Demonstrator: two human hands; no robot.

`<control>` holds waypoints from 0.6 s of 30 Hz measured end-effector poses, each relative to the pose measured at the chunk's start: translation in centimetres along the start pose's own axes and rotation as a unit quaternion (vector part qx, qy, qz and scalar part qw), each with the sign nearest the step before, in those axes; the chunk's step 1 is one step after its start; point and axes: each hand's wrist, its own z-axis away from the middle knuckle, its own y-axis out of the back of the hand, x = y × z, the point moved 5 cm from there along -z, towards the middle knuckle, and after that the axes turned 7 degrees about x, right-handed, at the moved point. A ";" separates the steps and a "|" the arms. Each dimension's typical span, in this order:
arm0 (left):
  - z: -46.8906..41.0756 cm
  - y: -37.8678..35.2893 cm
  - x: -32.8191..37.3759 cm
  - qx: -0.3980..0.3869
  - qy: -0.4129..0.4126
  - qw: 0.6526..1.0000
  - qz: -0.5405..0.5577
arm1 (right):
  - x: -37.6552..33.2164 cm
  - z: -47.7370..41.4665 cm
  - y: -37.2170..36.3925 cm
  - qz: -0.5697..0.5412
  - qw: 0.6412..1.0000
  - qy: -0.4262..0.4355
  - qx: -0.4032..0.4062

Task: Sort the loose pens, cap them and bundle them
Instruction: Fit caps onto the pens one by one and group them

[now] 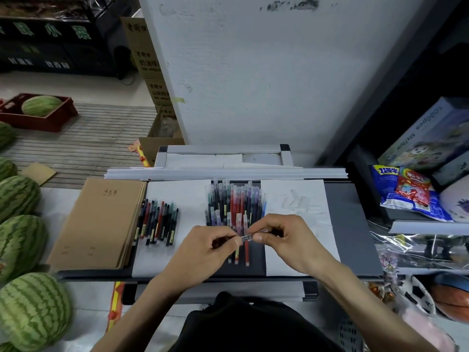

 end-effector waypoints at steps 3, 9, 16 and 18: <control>0.0 -0.1 -0.1 0.001 -0.016 0.999 -0.030 | 0.1 0.0 -1.2 0.012 1.000 0.005 0.005; 0.1 -0.2 0.9 0.028 -0.085 0.989 -0.121 | 0.7 0.2 -2.0 -0.011 0.999 -0.028 0.040; 0.7 -0.3 1.6 0.081 -0.174 0.966 -0.174 | 1.3 0.2 -2.5 -0.160 0.980 -0.114 0.030; 0.4 -0.5 1.3 0.103 -0.146 0.974 -0.138 | 1.7 0.3 -3.1 -0.284 0.944 -0.163 0.029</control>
